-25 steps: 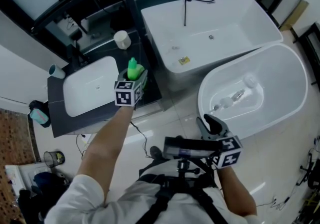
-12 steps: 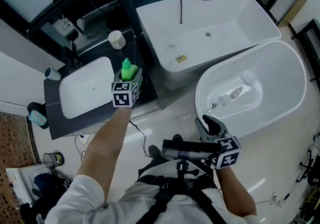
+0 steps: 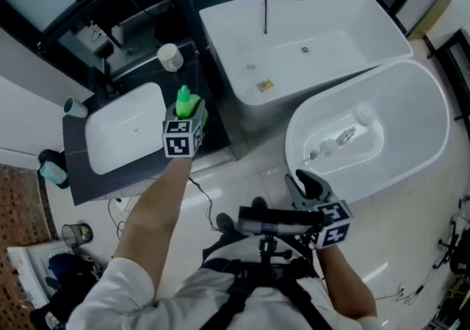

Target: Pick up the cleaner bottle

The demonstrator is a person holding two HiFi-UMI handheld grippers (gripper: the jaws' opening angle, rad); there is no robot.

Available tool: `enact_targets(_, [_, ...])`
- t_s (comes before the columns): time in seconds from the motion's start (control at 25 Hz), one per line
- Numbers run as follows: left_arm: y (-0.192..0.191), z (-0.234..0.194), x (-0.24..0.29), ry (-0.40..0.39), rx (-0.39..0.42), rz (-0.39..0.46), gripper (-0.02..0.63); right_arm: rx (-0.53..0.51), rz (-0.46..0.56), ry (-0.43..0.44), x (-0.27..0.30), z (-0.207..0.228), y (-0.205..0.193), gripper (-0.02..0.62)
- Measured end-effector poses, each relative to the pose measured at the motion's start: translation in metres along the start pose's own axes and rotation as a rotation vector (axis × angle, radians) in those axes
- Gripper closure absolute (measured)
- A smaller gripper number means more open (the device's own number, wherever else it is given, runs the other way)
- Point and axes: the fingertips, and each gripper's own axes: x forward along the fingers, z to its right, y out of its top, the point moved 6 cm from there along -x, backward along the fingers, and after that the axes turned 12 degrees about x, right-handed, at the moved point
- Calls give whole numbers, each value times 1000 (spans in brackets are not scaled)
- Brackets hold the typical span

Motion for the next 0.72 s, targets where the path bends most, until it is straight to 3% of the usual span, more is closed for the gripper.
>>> enact_targets(0.72, [-1, 0, -1, -8, -35, 42, 425, 5, -14, -13, -6, 2, -6, 465])
